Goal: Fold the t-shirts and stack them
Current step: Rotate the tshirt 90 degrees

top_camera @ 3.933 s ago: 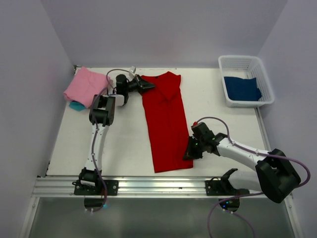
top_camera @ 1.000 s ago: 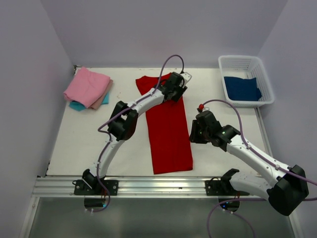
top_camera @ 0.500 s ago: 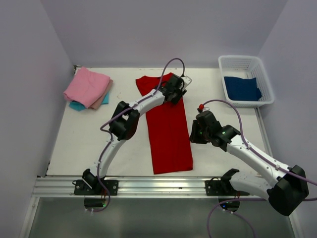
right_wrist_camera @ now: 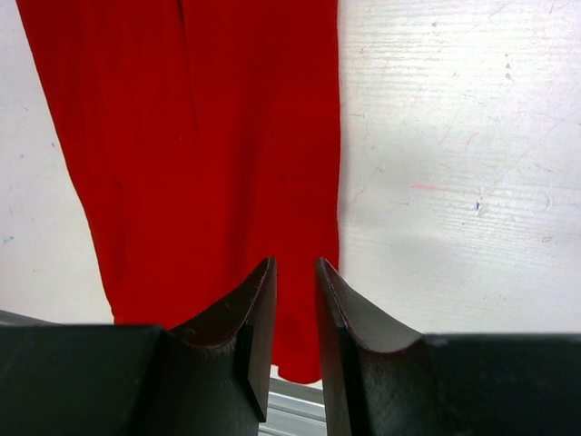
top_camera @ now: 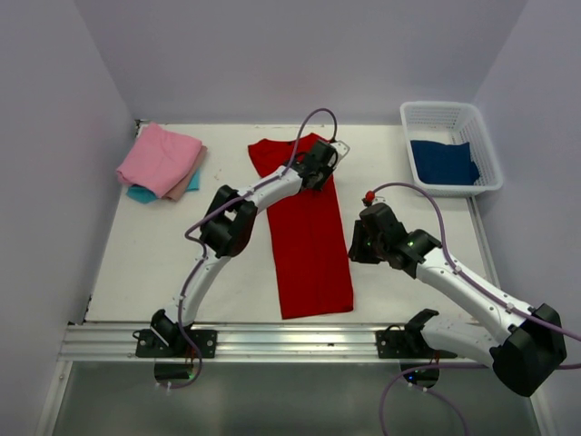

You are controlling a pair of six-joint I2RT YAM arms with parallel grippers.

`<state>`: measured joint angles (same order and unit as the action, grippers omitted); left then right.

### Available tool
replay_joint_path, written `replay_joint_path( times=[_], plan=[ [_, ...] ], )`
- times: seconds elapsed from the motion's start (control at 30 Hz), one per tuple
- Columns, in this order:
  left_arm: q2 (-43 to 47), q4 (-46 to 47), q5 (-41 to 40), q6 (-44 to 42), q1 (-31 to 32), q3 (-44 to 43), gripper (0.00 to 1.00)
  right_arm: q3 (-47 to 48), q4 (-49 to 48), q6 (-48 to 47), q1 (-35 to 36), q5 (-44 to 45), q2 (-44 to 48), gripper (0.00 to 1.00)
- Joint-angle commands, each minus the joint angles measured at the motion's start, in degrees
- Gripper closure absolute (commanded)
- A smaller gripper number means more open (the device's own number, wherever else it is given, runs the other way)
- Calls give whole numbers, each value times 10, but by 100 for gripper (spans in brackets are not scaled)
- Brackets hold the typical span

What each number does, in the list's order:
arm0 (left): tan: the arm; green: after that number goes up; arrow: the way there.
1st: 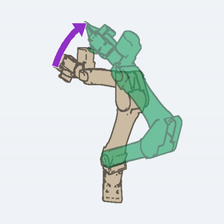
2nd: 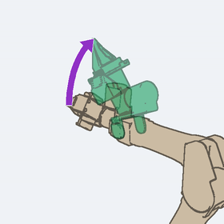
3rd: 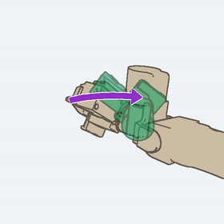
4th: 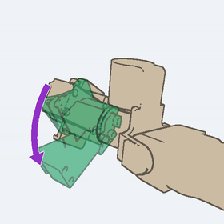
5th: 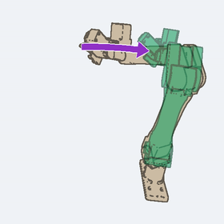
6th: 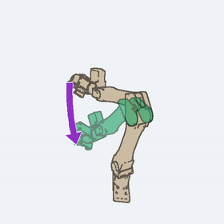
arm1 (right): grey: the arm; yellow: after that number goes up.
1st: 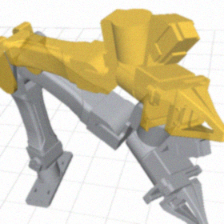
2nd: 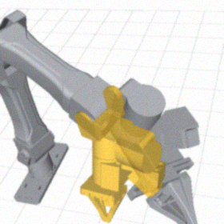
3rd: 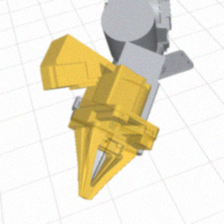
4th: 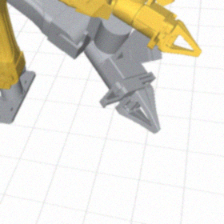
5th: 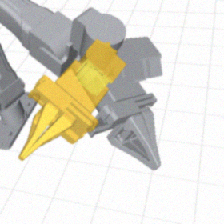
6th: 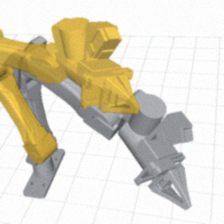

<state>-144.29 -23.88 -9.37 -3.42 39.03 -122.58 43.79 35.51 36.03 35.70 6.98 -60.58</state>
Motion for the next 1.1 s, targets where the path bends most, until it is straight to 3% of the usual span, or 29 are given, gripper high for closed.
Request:
replay_joint_path(
  times=[0.0,0.17,0.7,0.8,1.0,1.07],
  plan=[
    [51,28,-54,23,-4,30,90,-3,0,7,2,17,13,73],
    [78,37,-112,78,-7,73,89,-5,-4,6,1,19,11,73],
    [194,146,-109,154,-23,227,73,2,-44,-3,2,8,-61,73],
    [206,148,-115,175,-27,240,78,-5,-51,-3,2,7,-64,73],
    [215,149,-105,231,-45,270,100,-6,-54,-3,2,7,-70,74],
    [211,143,-98,247,-49,270,100,-6,-51,-4,2,7,-68,74]
  ],
)
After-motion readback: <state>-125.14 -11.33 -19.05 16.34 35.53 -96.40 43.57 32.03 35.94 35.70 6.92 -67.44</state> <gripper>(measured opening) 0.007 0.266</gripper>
